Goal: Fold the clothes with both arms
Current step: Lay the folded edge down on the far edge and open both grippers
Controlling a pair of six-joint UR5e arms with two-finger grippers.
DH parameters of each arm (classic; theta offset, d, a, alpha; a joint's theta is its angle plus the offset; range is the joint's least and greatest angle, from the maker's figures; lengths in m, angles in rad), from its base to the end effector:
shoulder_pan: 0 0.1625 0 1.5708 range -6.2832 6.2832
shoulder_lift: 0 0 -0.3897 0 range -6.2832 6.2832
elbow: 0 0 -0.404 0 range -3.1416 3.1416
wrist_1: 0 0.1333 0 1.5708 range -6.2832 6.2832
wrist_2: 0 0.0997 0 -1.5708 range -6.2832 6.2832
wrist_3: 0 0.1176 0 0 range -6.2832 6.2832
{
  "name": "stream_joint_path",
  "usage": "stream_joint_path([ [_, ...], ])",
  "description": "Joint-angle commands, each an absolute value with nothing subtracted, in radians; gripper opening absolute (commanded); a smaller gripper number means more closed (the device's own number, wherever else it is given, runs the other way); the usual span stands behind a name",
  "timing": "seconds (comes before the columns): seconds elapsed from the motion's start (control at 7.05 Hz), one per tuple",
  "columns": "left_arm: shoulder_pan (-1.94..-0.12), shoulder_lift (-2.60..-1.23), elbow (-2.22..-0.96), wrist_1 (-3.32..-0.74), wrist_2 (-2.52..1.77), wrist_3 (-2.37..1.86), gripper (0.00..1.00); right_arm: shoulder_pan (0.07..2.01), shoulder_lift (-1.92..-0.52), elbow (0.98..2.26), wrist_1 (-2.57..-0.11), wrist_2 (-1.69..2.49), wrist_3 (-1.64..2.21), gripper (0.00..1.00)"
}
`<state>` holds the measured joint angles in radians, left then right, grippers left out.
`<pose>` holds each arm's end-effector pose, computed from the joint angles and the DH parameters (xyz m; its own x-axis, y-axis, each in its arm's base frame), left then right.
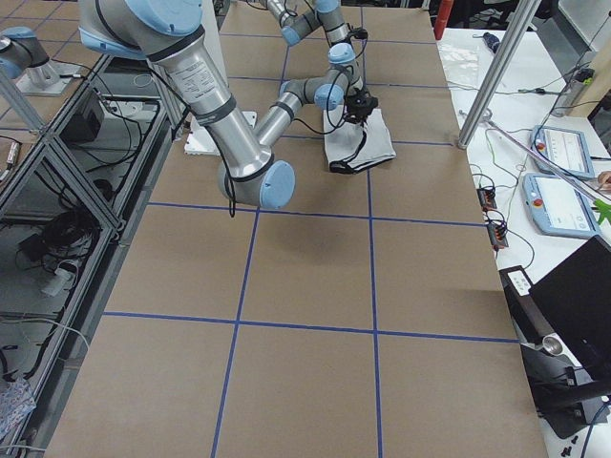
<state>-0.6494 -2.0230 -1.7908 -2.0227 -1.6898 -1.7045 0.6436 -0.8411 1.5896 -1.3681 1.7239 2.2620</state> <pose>0.4334 -0.4789 0.2220 0.2723 -0.3729 -0.8870 0.5564 0.8131 -0.1710 -0.4974 -0.5173 0.1644 0.0432 0.8200 0.5708 -0.6765 0.4444 -0.5872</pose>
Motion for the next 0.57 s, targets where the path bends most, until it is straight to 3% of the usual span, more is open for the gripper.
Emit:
stream_joint_path([
  [0.0,-0.650,-2.025,-1.778,-2.031,-1.689,-1.703,0.00,0.653,-0.825,1.543,-1.351,1.732,2.252,0.00],
  [0.43,-0.658,-2.028,-1.741,-2.071,-1.687,-1.704,0.00,0.653,-0.825,1.487,-1.302,1.735,2.200,0.00],
])
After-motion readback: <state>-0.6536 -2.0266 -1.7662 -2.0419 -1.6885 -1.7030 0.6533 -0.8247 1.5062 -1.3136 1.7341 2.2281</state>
